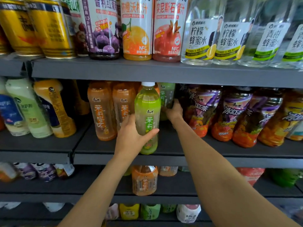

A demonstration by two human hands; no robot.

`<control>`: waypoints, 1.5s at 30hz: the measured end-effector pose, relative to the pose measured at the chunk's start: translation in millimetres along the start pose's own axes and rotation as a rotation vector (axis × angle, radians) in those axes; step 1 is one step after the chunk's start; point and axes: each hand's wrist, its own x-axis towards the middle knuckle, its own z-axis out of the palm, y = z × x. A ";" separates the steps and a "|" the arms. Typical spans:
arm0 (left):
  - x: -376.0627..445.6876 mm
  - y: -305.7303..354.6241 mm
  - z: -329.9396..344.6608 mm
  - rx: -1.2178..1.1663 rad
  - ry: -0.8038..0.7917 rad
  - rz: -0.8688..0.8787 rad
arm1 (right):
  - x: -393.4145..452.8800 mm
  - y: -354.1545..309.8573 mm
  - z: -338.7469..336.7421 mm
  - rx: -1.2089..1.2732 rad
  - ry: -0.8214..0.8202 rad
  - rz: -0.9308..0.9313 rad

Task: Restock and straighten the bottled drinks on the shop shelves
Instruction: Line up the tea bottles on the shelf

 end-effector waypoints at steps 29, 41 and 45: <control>3.8 45.3 55.5 0.111 0.045 0.033 | -114.4 33.7 -56.6 -0.107 -0.144 -0.289; -27.1 -18.5 22.8 -0.019 0.460 -0.091 | -82.5 23.2 -36.1 -0.066 -0.136 -0.077; -15.2 -28.5 9.6 0.039 0.353 -0.227 | -89.6 22.5 -21.9 -0.047 -0.043 -0.075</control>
